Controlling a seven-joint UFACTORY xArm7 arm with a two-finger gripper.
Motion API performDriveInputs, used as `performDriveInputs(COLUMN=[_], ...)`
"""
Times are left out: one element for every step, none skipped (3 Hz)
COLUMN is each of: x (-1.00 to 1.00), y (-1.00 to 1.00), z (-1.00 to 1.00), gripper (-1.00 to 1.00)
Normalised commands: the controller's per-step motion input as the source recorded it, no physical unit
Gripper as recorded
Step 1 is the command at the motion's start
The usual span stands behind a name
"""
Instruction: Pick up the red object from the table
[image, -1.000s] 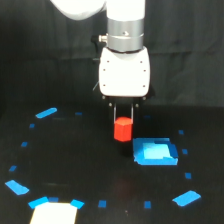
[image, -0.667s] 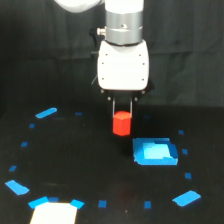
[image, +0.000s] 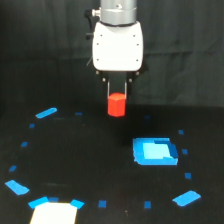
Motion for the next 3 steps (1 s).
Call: performDriveInputs(x=[0.10, -0.09, 0.08], y=[-0.03, 0.09, 0.21], z=[1.00, 0.10, -0.13], gripper=[-0.88, -1.00, -1.00])
